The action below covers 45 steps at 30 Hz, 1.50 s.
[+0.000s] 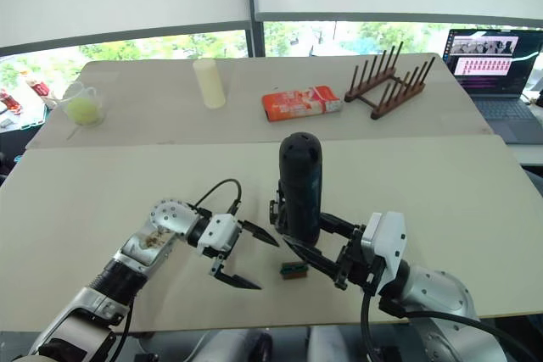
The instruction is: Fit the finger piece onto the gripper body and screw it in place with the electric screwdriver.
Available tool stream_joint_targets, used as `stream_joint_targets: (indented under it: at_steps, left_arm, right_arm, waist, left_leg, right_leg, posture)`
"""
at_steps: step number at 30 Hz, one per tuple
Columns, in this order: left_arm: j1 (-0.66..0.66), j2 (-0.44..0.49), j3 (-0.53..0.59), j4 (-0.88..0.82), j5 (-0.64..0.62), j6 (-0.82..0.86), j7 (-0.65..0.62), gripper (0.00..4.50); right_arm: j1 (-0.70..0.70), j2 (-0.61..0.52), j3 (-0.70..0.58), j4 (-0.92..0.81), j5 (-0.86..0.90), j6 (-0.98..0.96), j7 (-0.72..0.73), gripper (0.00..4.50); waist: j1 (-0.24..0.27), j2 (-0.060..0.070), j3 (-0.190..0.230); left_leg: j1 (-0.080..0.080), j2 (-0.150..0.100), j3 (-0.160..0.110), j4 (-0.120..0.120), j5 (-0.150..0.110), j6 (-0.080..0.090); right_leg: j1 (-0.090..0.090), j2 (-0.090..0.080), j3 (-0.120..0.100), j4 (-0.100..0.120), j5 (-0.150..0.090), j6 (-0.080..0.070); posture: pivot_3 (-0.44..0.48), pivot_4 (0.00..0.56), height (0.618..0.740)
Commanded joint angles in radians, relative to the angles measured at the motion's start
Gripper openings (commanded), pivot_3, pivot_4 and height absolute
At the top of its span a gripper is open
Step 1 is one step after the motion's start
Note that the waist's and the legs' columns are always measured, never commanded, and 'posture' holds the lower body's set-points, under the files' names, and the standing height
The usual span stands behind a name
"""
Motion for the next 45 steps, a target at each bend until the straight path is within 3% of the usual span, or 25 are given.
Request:
stream_joint_targets:
  at_steps: [1, 45]
  left_arm:
    - [-0.012, -0.001, 0.011, -0.011, -0.017, -0.003, -0.001, 4.5]
    - [-0.017, 0.001, 0.011, -0.016, -0.017, 0.0, -0.003, 4.5]
  right_arm:
    - [-0.008, 0.004, -0.002, -0.032, 0.01, -0.048, 0.003, 1.9]
    - [-0.01, -0.007, -0.003, -0.027, 0.002, -0.045, -0.003, 1.9]
  waist:
    - [0.0, 0.0, 0.0]
    - [0.0, 0.0, 0.0]
  left_leg:
    - [0.0, 0.0, 0.0, 0.0, 0.0, 0.0]
    - [0.0, 0.0, 0.0, 0.0, 0.0, 0.0]
  right_leg:
    - [0.0, 0.0, 0.0, 0.0, 0.0, 0.0]
    - [0.0, 0.0, 0.0, 0.0, 0.0, 0.0]
  posture:
    - [0.0, 0.15, 0.74]
    - [0.0, 0.15, 0.74]
